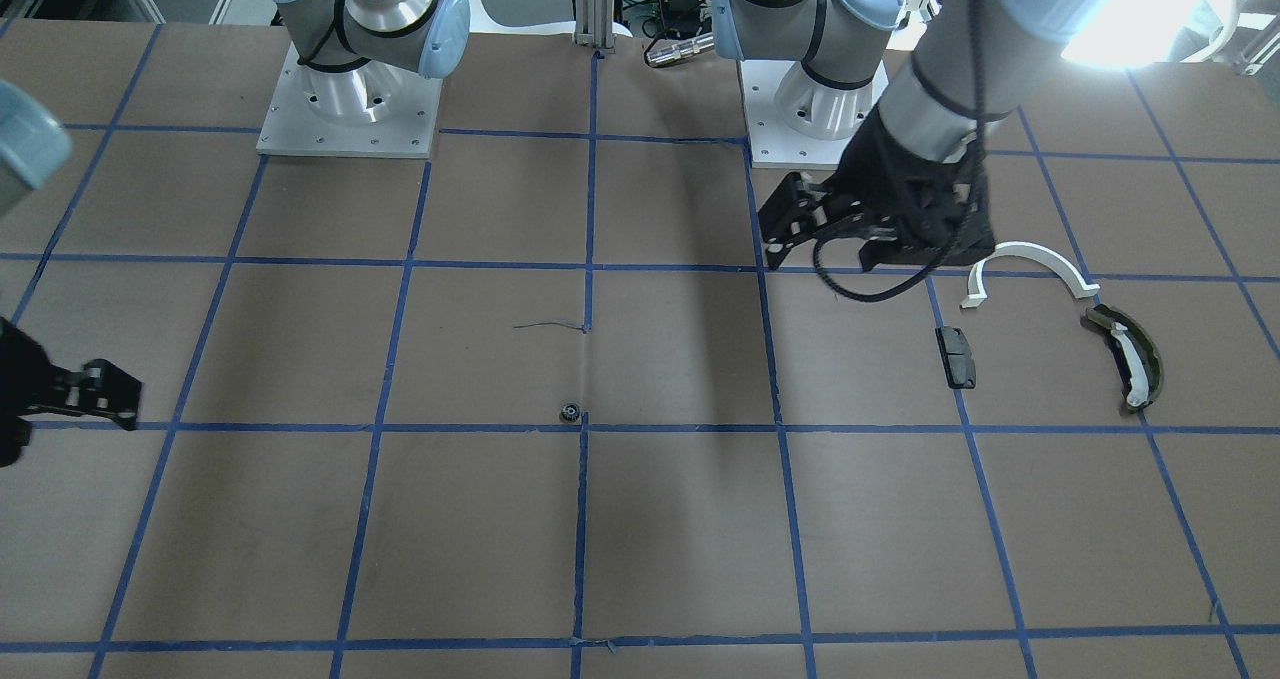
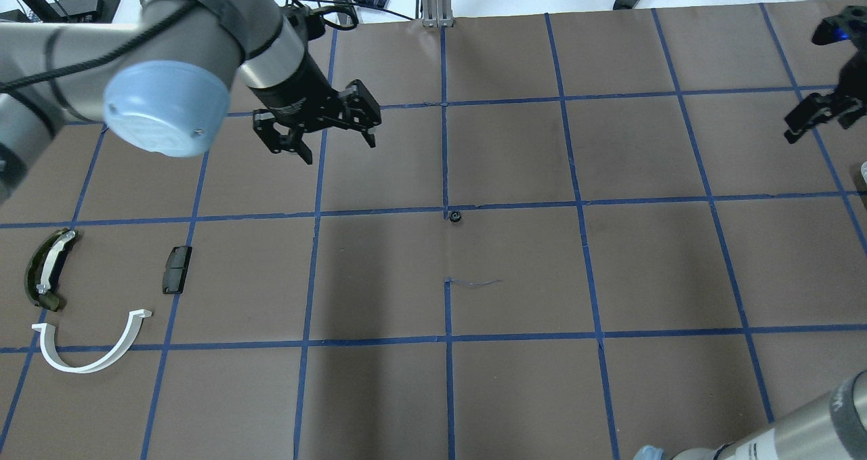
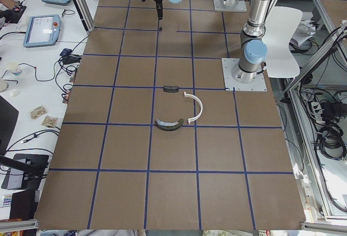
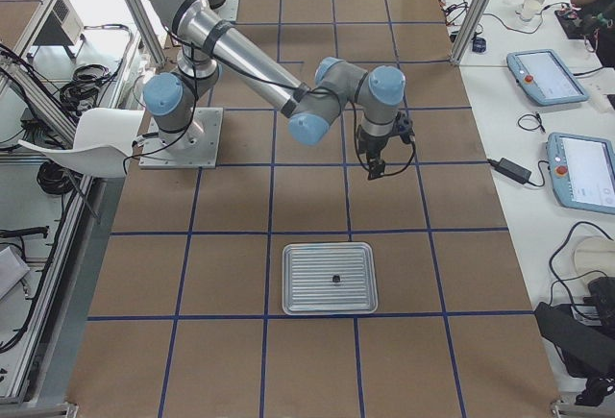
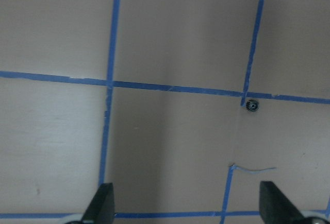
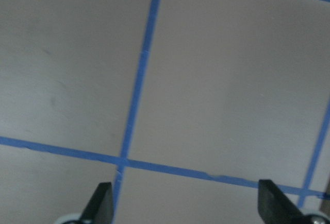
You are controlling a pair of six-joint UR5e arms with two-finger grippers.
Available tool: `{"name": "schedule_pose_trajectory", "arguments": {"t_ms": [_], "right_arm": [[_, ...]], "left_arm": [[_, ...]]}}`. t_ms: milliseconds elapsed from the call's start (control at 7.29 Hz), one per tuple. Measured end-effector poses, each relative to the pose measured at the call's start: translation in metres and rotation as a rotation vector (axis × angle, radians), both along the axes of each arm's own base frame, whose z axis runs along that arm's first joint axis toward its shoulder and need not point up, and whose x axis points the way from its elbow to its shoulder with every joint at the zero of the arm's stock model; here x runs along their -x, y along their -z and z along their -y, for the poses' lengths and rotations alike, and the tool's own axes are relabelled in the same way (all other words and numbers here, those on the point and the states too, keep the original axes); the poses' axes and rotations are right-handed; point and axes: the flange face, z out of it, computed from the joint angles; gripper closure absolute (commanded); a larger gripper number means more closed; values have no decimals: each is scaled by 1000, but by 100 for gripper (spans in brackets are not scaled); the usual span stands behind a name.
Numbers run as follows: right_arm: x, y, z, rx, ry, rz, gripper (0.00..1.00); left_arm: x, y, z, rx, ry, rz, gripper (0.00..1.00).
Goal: Place bearing gear from tray to pile
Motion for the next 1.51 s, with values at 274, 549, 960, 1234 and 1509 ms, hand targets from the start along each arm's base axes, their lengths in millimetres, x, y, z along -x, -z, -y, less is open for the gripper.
{"name": "schedule_pose_trajectory", "arguments": {"t_ms": [274, 549, 960, 1234, 1509], "right_arm": [[113, 26, -22, -18, -85, 7, 0], [200, 70, -28, -35, -196, 26, 1], [233, 114, -33, -61, -268, 64, 22], [235, 126, -36, -90, -273, 70, 37], [237, 128, -39, -121, -285, 62, 54]], "left_arm": [[62, 65, 10, -6, -44, 0, 0], [108, 123, 13, 4, -83, 28, 0], [144, 193, 10, -1, -85, 118, 0], [154, 217, 8, -3, -88, 123, 2], [161, 223, 1, -8, -75, 130, 14]]}}
